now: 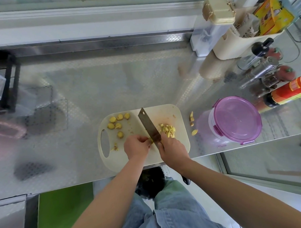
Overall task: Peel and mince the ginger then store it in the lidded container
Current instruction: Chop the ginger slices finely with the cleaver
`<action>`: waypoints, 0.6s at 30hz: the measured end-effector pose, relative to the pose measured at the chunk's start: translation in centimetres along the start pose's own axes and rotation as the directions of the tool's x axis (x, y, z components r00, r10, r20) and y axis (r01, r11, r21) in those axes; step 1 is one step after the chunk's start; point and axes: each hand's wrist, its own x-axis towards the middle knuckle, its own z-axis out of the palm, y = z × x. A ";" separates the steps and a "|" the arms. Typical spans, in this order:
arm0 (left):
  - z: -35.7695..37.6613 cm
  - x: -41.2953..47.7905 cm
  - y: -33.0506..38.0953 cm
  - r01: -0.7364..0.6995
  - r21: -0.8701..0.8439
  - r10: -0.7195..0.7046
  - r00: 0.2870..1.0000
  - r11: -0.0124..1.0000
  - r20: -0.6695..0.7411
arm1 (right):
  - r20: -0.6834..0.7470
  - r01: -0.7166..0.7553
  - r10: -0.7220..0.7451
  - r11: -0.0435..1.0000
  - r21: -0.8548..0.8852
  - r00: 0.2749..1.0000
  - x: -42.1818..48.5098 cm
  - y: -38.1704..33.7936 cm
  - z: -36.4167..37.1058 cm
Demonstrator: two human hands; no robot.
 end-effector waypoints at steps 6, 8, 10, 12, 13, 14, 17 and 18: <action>-0.2 0.1 0.0 -0.029 0.035 0.029 0.999 0.999 0.014 | 0.038 -0.029 0.031 0.998 -0.050 0.999 0.6 -0.8 0.1; -0.2 0.1 -0.1 -0.034 0.043 0.033 0.999 0.998 0.016 | 0.029 -0.024 0.026 0.999 -0.044 0.999 0.8 -1.0 0.2; -0.2 0.0 0.0 -0.030 0.031 0.030 1.000 0.999 0.011 | 0.006 -0.013 0.013 0.999 -0.039 1.000 1.2 -1.2 0.4; -0.2 -0.1 0.0 -0.022 0.017 0.022 1.000 1.000 0.004 | -0.012 -0.006 0.006 1.000 -0.018 1.000 1.6 -1.3 0.4; -0.2 -0.1 0.0 -0.018 0.015 0.018 1.000 1.000 0.001 | -0.022 -0.007 0.007 1.000 0.004 1.000 1.8 -1.3 0.3; -0.2 -0.1 -0.1 -0.014 0.012 0.014 1.000 1.000 -0.001 | -0.034 -0.008 0.009 1.000 0.028 0.999 2.0 -1.2 0.2; -0.2 -0.1 -0.2 -0.007 -0.015 0.007 1.000 1.000 -0.003 | -0.071 -0.002 0.007 0.998 0.068 0.997 1.9 -0.8 -0.2; -0.2 -0.1 -0.2 -0.004 -0.016 0.004 1.000 1.000 -0.002 | -0.077 0.005 0.001 0.997 0.074 0.997 1.7 -0.6 -0.4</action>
